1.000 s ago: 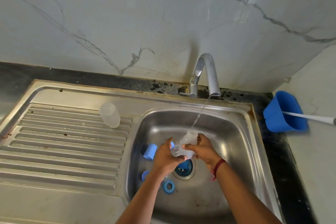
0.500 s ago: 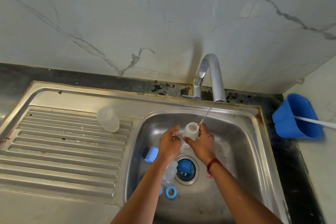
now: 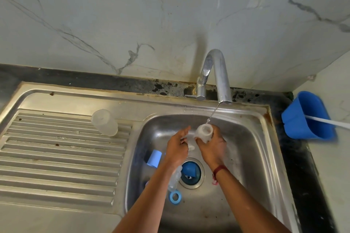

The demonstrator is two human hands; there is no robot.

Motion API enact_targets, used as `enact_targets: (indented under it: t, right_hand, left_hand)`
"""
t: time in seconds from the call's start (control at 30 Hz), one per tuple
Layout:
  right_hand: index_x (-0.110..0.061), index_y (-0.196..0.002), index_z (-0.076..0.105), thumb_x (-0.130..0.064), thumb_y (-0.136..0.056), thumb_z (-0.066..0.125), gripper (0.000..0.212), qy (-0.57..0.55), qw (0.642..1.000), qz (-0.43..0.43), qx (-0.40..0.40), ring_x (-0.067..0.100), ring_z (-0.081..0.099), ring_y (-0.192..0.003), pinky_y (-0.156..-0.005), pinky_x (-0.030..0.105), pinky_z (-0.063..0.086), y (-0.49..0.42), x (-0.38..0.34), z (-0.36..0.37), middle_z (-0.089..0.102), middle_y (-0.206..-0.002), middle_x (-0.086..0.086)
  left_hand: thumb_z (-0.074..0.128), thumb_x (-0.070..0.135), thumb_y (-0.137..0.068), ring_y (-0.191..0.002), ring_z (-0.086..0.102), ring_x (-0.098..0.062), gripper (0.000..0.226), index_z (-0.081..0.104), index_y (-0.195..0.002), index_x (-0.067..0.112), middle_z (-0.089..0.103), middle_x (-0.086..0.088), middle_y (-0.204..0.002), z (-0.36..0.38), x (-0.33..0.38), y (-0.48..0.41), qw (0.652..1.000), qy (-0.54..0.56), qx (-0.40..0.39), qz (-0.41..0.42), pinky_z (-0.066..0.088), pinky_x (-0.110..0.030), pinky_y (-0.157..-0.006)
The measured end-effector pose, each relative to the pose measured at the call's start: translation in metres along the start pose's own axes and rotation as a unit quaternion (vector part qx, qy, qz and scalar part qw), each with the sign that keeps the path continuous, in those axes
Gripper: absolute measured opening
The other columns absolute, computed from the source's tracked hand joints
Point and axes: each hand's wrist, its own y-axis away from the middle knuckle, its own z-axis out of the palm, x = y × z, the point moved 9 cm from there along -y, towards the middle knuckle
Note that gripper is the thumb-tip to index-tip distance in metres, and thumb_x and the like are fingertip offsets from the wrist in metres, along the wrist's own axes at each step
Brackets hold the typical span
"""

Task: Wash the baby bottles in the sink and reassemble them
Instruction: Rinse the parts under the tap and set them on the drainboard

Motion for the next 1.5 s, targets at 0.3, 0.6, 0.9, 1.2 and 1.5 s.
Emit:
enact_targets:
  t: [0.3, 0.6, 0.9, 1.2, 1.5]
  right_hand:
    - [-0.018, -0.120, 0.060, -0.012, -0.071, 0.085, 0.056, 0.004, 1.000, -0.010, -0.020, 0.007, 0.060, -0.088, -0.072, 0.004, 0.041, 0.002, -0.007, 0.004, 0.065, -0.103, -0.008]
    - [-0.019, -0.117, 0.057, -0.006, -0.068, 0.080, 0.055, 0.017, 0.999, 0.035, -0.018, 0.018, 0.058, -0.097, -0.074, 0.018, 0.040, 0.002, 0.006, -0.004, 0.060, -0.111, 0.000]
    - [-0.028, -0.129, 0.056, -0.016, -0.075, 0.075, 0.058, -0.018, 0.994, 0.094, -0.058, 0.017, 0.053, -0.113, -0.097, 0.033, 0.047, 0.008, 0.023, -0.006, 0.052, -0.127, -0.003]
    - [-0.023, -0.118, 0.050, -0.013, -0.080, 0.071, 0.044, -0.135, 0.980, 0.129, -0.075, 0.005, 0.057, -0.093, -0.065, 0.015, 0.043, 0.017, 0.023, -0.009, 0.058, -0.107, -0.007]
    - [-0.012, -0.100, 0.065, -0.030, -0.068, 0.064, 0.037, -0.299, 0.920, 0.225, -0.121, 0.027, 0.062, -0.081, -0.055, 0.031, 0.048, 0.022, 0.042, -0.002, 0.065, -0.099, 0.012]
  left_hand:
    - [0.039, -0.010, -0.092, -0.124, 0.057, -0.015, 0.056, 0.057, -0.137, 0.020, 0.061, 0.001, -0.132, -0.005, 0.000, 0.006, 1.000, 0.011, 0.017, -0.007, 0.047, -0.034, -0.106]
    - [0.037, -0.011, -0.092, -0.130, 0.052, -0.013, 0.063, 0.051, -0.142, 0.024, 0.055, 0.000, -0.141, -0.006, -0.005, 0.010, 1.000, 0.009, 0.003, -0.021, 0.045, -0.034, -0.109]
    - [0.040, -0.012, -0.092, -0.128, 0.053, -0.015, 0.062, 0.050, -0.143, 0.021, 0.055, -0.001, -0.140, -0.002, -0.005, 0.012, 1.000, 0.020, -0.010, -0.021, 0.049, -0.027, -0.103]
    - [0.043, -0.010, -0.096, -0.125, 0.056, -0.017, 0.056, 0.050, -0.143, 0.020, 0.057, -0.003, -0.139, 0.001, 0.001, 0.010, 0.999, 0.028, -0.013, -0.030, 0.048, -0.038, -0.105]
    - [0.049, -0.003, -0.096, -0.107, 0.060, -0.007, 0.052, 0.048, -0.143, 0.021, 0.060, 0.000, -0.132, 0.000, 0.009, 0.008, 0.998, 0.052, -0.015, -0.020, 0.051, -0.012, -0.073]
